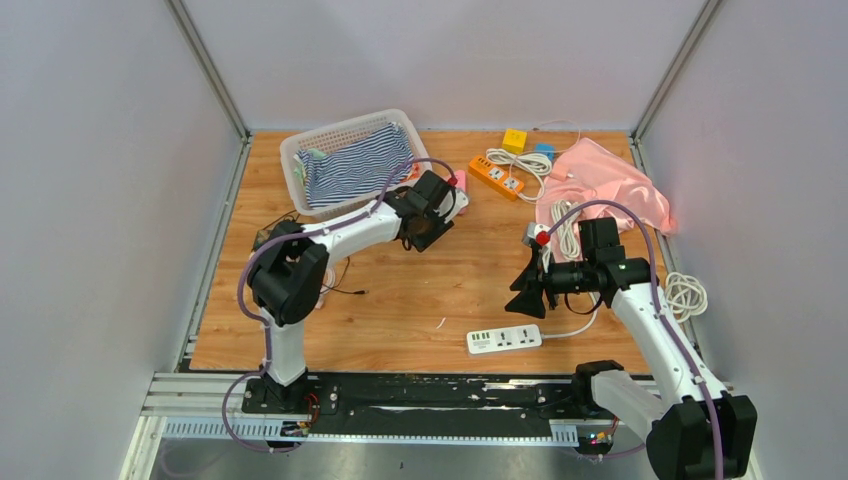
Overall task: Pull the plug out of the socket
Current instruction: Place the plug at the center of the board, then pick up the socket from the corner of the board.
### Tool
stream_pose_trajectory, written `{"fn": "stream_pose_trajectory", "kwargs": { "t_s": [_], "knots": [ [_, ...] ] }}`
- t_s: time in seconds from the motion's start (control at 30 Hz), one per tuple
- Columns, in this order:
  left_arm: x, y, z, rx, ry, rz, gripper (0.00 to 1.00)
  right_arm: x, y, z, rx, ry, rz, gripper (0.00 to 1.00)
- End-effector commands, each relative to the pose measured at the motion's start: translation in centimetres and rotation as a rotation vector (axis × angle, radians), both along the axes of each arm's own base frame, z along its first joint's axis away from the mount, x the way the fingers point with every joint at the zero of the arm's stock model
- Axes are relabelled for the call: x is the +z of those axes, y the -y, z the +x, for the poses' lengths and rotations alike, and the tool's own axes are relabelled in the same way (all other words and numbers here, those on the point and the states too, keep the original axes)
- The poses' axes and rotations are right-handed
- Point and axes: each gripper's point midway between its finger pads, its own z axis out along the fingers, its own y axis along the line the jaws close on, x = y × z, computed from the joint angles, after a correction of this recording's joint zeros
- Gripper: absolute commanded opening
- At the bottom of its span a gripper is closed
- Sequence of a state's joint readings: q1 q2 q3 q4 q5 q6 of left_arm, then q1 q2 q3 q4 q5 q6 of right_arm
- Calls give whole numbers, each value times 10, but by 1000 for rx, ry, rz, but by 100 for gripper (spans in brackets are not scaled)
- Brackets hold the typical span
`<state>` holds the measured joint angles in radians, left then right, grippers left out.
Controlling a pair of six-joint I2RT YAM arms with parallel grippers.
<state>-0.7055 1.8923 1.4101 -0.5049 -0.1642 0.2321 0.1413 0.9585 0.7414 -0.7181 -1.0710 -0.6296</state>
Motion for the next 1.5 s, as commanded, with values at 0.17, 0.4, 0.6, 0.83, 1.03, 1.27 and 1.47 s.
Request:
{"fn": "stream_pose_trajectory", "kwargs": {
  "t_s": [0.17,0.4,0.6,0.83,1.03,1.27,1.47],
  "knots": [
    [-25,-25,11,31,-44,104,8,-8,4,-1,-5,-10,-17,59],
    [-29,-32,15,62,-31,138,49,-9,4,0,-5,-10,-20,59],
    [-19,-35,19,91,23,122,66,-9,4,-1,-6,-11,-22,59],
    [11,-28,18,108,71,20,66,-9,4,-1,-6,-7,-19,59],
    [53,-15,7,97,118,-158,66,-7,4,-2,-2,0,-18,59],
    [91,4,-19,40,151,-414,67,-1,3,-8,49,61,0,58],
    [127,21,-68,-141,236,-675,99,6,2,-17,114,145,18,59]
  ]
}}
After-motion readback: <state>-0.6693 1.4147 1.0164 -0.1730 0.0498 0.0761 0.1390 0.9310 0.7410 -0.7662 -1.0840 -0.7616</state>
